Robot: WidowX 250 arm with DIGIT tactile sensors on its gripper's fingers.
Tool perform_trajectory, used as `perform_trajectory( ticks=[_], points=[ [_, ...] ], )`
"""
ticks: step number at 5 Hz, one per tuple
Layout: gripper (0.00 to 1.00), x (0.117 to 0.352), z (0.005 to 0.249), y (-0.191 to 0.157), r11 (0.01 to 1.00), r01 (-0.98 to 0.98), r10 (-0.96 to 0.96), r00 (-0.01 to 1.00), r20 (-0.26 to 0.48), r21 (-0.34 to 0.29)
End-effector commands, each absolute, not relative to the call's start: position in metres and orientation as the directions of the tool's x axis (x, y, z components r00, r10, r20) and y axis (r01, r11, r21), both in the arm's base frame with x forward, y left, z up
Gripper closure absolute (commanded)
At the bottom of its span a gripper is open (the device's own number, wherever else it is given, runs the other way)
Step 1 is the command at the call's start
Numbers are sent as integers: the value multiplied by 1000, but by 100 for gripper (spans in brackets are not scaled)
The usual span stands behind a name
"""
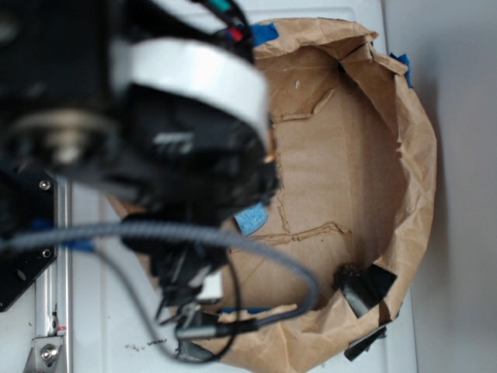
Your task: Grab the blue bottle.
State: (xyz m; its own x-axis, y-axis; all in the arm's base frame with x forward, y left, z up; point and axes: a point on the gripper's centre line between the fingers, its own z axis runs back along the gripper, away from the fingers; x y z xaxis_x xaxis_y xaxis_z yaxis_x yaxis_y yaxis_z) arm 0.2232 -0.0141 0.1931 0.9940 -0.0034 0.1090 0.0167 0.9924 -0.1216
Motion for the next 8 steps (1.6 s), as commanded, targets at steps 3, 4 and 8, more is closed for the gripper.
perform_trajectory(
  ticks=[3,4,8],
  points=[
    [0,266,107,-1,964,74,-23,980,197,-257],
    [0,266,99,-16,967,89,-38,977,209,-241],
    [0,240,76,-85,949,119,-63,979,195,-291]
  ],
)
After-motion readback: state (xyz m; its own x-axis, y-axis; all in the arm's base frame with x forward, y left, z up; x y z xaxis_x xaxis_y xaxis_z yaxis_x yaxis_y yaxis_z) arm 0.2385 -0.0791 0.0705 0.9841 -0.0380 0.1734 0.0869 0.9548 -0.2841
